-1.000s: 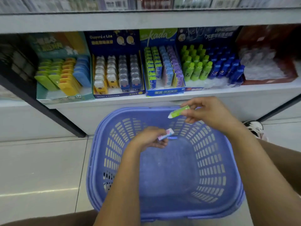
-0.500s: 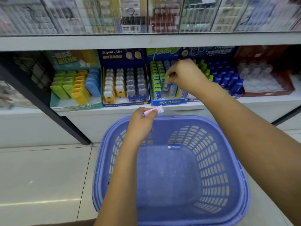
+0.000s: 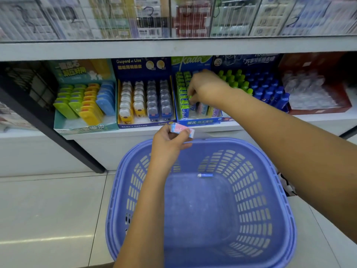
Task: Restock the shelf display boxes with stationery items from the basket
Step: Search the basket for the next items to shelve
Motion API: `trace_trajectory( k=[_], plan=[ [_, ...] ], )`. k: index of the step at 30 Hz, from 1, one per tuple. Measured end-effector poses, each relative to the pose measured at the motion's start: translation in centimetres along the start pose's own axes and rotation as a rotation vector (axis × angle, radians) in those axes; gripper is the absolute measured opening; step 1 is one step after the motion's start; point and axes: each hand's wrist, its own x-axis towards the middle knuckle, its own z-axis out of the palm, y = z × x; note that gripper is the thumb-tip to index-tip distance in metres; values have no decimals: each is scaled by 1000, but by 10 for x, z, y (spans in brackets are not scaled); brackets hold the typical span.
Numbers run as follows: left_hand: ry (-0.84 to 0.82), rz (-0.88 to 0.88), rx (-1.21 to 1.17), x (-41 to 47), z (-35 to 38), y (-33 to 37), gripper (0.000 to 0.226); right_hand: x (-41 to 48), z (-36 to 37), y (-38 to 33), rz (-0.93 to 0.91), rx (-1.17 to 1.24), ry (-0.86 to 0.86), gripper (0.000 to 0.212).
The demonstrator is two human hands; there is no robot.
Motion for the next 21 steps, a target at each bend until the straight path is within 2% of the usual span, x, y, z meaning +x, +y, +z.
trace_trajectory(
  k=[3, 5, 6, 8, 10, 14, 16, 17, 21],
  plan=[
    [61, 100, 91, -3, 8, 0, 7, -16, 0, 3, -3, 76, 112, 27],
    [160, 207, 244, -5, 13, -2, 14, -41, 4, 3, 19, 309, 261, 28],
    [207, 257, 324, -5, 15, -3, 20, -55, 8, 2, 30, 446, 285, 32],
    [237, 342, 422, -7, 17, -3, 27, -84, 16, -5, 38, 632, 197, 38],
    [226, 407, 464, -8, 21, -3, 35, -102, 25, -10, 30, 655, 144, 35],
    [275, 530, 508, -9, 29, -3, 27, -107, 28, -4, 48, 562, 282, 9],
    [209, 581, 521, -7, 31, -1, 18, -103, 19, 3, 27, 508, 349, 10],
    [144, 593, 567, -5, 32, -1, 22, -100, 14, 8, 17, 470, 381, 14],
    [-125, 547, 893, 0, 34, -9, 57, -82, -2, 28, -11, 375, 389, 17]
  ],
)
